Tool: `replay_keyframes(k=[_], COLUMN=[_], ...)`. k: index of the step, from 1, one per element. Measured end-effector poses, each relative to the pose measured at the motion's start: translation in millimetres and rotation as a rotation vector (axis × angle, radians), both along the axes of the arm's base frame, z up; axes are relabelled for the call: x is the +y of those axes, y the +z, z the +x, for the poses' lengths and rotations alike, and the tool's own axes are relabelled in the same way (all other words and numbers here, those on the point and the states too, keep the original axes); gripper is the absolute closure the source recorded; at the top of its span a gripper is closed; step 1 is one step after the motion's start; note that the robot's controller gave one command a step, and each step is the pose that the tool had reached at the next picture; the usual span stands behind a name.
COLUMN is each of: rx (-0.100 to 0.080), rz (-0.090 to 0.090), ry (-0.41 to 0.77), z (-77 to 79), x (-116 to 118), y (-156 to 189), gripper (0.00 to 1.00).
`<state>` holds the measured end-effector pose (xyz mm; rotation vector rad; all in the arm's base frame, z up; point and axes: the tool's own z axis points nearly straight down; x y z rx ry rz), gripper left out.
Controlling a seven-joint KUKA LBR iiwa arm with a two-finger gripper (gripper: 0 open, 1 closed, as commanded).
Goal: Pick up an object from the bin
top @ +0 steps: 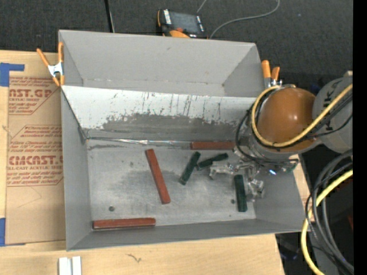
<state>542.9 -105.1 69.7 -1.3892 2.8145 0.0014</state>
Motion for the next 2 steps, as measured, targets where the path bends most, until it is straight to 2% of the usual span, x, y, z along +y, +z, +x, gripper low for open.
replay_keyframes(k=[1, 2], rx=[0.002, -0.007], rz=[0.0, -0.003], ry=[-0.002, 0.035], z=[-0.3, -4.1], x=[0, 1], y=[0, 227], gripper=[1.0, 1.0])
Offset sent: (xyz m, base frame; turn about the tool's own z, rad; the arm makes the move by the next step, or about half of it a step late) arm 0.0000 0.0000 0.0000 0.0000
